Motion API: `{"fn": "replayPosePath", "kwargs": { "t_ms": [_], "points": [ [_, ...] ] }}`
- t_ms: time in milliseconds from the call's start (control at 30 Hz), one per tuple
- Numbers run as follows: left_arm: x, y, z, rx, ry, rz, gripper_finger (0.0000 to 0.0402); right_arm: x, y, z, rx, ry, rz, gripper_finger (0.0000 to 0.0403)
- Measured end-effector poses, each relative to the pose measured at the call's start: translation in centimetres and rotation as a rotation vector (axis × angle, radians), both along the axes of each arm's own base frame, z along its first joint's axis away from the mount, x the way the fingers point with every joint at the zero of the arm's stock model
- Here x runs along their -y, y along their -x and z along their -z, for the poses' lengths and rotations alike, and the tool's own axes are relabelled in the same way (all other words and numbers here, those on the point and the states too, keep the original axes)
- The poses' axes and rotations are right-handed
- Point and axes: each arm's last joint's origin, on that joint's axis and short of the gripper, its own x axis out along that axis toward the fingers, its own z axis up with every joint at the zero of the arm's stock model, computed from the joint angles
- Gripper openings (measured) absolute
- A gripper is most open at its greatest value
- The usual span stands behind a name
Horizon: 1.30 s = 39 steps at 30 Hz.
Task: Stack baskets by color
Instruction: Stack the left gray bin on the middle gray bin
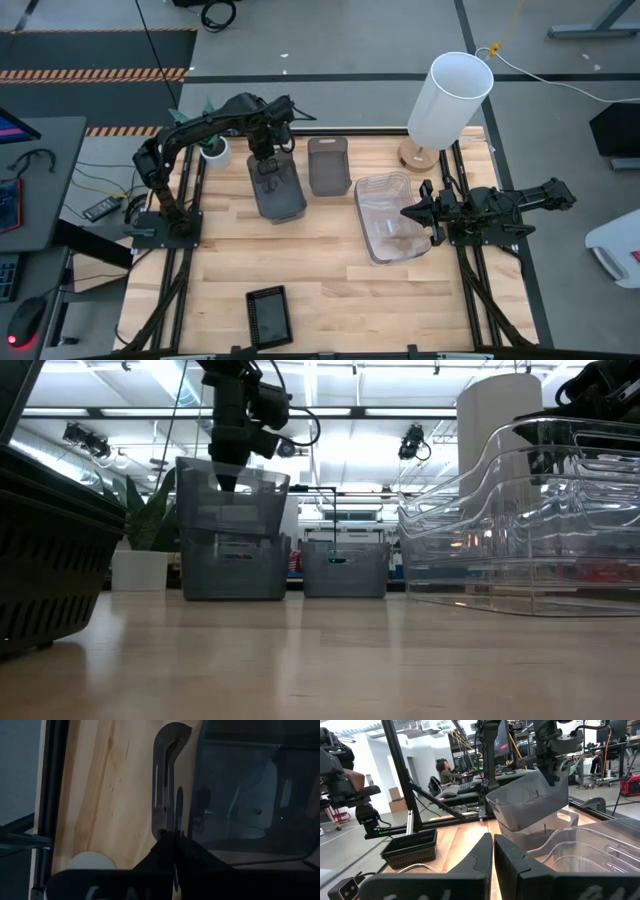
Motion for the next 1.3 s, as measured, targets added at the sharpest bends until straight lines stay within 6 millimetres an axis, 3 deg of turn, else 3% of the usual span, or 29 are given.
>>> {"fn": "replayPosePath", "kwargs": {
  "t_ms": [467,1033,1300],
  "points": [
    [-0.3,-0.1,0.2,0.046,0.063,0.029,0.0003,0.0,0.0,0.0,0.000,0.000,0.000,0.0022],
    [-3.1,1.6,0.1,0.152,0.137,0.049,0.0003,0.0,0.0,0.0,0.000,0.000,0.000,0.0022],
    [-3.8,1.0,1.3,0.173,0.188,0.088,0.0003,0.0,0.0,0.0,0.000,0.000,0.000,0.0022]
  ]
}}
